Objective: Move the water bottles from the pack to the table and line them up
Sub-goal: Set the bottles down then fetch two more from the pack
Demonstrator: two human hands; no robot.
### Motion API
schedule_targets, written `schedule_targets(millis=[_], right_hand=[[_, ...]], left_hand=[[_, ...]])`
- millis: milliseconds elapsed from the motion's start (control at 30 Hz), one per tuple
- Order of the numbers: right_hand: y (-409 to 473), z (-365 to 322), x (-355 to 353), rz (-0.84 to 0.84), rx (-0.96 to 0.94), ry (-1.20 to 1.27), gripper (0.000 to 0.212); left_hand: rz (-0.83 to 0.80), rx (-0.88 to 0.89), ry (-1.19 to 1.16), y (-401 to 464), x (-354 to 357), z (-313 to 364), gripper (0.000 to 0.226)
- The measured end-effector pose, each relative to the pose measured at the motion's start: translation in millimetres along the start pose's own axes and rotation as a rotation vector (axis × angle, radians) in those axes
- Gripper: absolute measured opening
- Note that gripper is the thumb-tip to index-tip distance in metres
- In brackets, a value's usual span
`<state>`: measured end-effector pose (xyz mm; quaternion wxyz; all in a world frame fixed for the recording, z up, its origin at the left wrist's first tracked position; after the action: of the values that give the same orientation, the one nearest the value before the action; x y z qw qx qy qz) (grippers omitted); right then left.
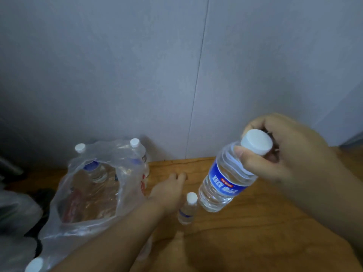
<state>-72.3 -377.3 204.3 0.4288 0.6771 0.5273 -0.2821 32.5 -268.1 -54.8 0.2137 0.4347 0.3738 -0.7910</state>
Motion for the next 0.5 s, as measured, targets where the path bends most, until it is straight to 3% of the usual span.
schedule_targets(millis=[100,200,333,500], right_hand=[[-25,28,-3,0.002,0.071,0.054,0.025],[-49,57,5,0.018,0.141,0.064,0.028],[-76,87,23,0.044,0.223,0.107,0.024],[-91,109,43,0.037,0.295,0.118,0.025]], left_hand=[[-0.105,0.068,0.022,7,11,18,0.065],[-0.108,0.078,0.214,9,20,36,0.077],[0.043,0.043,0.365,17,22,50,0.045],[0.106,0.074,0.277,20,28,34,0.026]])
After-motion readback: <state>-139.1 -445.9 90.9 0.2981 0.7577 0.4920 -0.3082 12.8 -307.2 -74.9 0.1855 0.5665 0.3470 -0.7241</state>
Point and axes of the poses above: each hand's wrist, its own y-axis towards the middle knuckle, its own x-axis out of the palm, z = x × y, the point moved 9 cm from there along y, towards the middle knuckle, and after that the axes turned 6 degrees about -z, right-handed, at the moved point
